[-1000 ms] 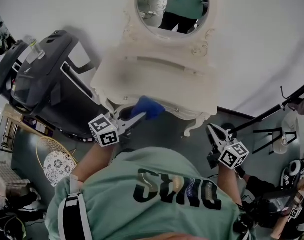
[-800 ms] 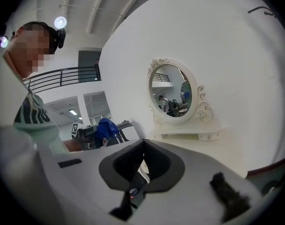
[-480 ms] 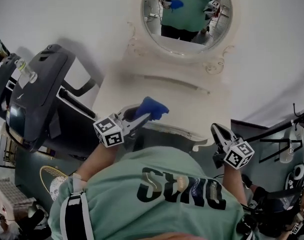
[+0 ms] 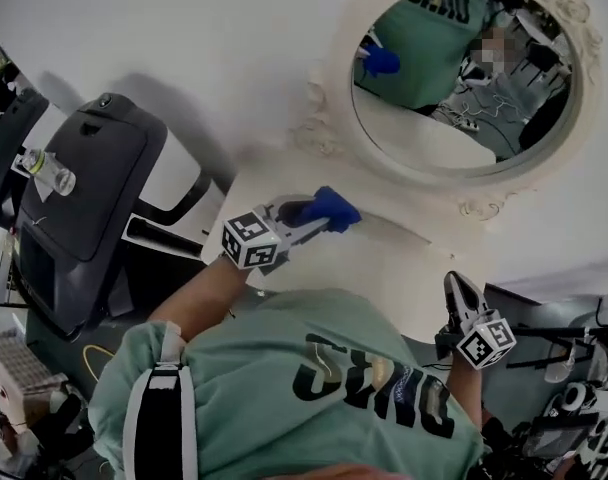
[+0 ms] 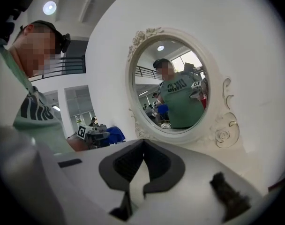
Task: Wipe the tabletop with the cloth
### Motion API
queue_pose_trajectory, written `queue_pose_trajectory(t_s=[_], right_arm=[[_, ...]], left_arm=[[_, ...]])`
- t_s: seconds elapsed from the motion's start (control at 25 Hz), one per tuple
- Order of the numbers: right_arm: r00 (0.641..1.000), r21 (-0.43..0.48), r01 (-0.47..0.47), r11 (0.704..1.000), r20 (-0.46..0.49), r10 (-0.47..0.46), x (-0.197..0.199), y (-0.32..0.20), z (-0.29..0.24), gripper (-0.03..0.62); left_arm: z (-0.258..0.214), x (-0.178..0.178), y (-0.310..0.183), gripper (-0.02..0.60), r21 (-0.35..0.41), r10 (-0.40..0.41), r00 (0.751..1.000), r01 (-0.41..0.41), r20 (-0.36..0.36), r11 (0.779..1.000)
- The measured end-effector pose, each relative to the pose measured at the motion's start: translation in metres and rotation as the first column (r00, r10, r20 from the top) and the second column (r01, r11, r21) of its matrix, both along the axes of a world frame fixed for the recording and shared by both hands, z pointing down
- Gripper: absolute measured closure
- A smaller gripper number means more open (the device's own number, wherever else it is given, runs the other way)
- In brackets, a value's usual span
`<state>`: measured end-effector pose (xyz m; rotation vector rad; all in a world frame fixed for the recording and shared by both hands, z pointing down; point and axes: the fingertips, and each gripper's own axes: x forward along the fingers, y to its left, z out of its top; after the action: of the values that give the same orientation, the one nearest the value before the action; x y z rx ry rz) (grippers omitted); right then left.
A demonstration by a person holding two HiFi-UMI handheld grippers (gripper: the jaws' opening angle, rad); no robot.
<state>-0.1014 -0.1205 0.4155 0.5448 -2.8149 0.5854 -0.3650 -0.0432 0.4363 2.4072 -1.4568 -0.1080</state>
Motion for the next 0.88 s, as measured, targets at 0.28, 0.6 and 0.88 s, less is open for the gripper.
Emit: queue_pose_trajectory(t_s=[0.28,0.6,0.88], right_arm=[[0.997,-0.067,0.078,0.995,0.008,-0.078,-0.032,-0.072,0.021,0.582],[0.989,-0.167,0.064,0.984,-0.118,-0.085,-0.048,-0.075,0.064,0.582],[0.974,-0.193,-0.056,0.98,-0.227,0.011,-0.052,-0.071,0.083,0.582]], left_arm=[[0.047,-0.075,-0.015,0.449,-0.134,-0.235,0.972,0.234,0.006,0.963],[0.141,-0.275,-0.039,0.449,-0.336,-0.245,0.831,0.446,0.5,0.829],[0.271,-0.362,-0.087,0.449,-0.482,-0.007,0.681,0.526,0.732,0.7]])
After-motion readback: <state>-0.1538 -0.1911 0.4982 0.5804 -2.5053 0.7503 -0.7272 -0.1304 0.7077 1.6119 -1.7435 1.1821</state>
